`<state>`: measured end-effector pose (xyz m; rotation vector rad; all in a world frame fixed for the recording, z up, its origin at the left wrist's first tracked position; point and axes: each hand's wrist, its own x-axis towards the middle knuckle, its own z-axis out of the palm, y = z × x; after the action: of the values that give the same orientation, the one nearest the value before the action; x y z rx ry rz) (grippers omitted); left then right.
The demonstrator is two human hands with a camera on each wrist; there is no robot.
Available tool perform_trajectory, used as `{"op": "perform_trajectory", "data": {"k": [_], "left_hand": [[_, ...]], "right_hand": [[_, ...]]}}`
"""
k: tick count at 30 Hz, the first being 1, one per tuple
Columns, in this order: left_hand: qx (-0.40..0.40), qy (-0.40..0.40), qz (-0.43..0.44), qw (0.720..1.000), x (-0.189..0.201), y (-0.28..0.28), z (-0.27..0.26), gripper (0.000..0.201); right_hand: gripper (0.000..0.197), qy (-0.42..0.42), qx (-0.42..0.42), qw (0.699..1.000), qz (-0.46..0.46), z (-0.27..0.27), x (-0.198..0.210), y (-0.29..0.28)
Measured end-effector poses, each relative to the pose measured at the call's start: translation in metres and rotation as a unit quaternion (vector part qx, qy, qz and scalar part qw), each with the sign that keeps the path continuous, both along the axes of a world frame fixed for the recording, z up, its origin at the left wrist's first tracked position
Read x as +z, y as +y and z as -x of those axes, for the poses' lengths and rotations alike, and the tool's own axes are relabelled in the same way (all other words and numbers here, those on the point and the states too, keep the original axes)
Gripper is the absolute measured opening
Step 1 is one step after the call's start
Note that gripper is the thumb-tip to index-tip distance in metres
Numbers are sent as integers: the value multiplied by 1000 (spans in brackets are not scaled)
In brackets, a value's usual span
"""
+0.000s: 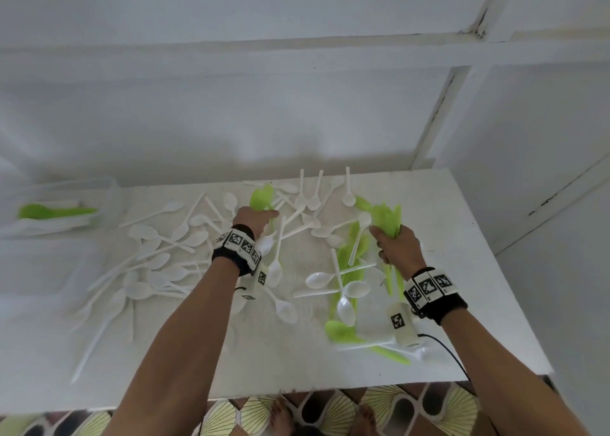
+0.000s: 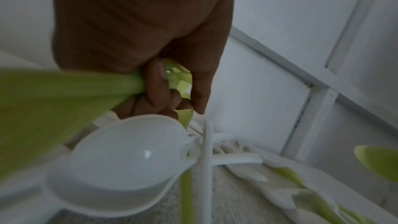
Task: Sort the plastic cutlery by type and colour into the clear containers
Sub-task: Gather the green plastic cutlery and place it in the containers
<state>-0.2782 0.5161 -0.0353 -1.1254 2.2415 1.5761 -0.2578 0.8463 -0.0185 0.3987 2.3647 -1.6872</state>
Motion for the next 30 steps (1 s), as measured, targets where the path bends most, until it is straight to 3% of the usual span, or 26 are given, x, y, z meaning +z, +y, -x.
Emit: {"op": "perform_trajectory", "data": {"k": [4,7,10,14,20,23,26,30], "left_hand": [[-17,85,22,996,19,1,-23,33],[-52,151,71,985,34,12,-44,32],[-82,245,137,956,40,24,-62,28],[-124,297,157,934,46,48,-81,23],[-208,275,158,925,32,83,-85,29],[-233,256,119,930,23,100,-81,38],[-246,224,119,935,16,115,-75,30],[-243,153,199,937,8,131,-64,27]], "right_hand": [[25,53,65,991,-107,13,5,8],[35,79,141,956,-246,26,-1,-1],[54,76,205,929,-300,34,-6,-19],[59,51,249,900,-354,41,-13,-28],[62,58,254,899,-352,48,-17,-19],[56,107,263,903,-322,53,-12,-4],[46,167,285,902,-278,58,-4,13],[25,151,248,947,-134,60,10,35]]}}
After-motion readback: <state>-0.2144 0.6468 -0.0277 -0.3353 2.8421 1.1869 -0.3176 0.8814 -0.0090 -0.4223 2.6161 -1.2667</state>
